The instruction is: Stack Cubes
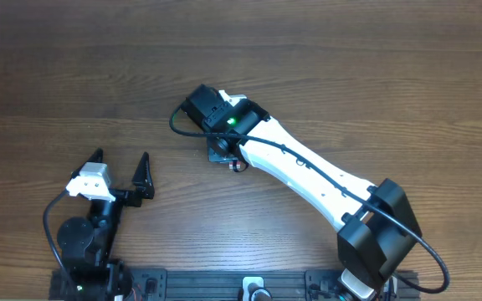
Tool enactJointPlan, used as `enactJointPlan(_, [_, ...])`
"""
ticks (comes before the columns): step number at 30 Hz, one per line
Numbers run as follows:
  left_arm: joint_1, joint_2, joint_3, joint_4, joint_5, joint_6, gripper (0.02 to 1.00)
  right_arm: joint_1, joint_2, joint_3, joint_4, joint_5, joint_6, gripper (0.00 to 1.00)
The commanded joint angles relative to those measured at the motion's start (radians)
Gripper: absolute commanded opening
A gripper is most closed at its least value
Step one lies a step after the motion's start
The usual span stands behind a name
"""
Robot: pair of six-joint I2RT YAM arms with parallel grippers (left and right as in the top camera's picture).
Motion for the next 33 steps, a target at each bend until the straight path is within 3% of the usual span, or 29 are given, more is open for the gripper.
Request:
enactJointPlan(1, [0.006,-0.007,-0.006,0.002,0.013,0.014,1.000,-0.009,0.029,0.011,0.005,-0.027,-0.005,0.012])
enactJointPlan(33, [0.006,-0.007,-0.006,0.002,0.013,0.014,1.000,-0.035,0.047,-0.031,0.034,-0.046,-0.005,0.012])
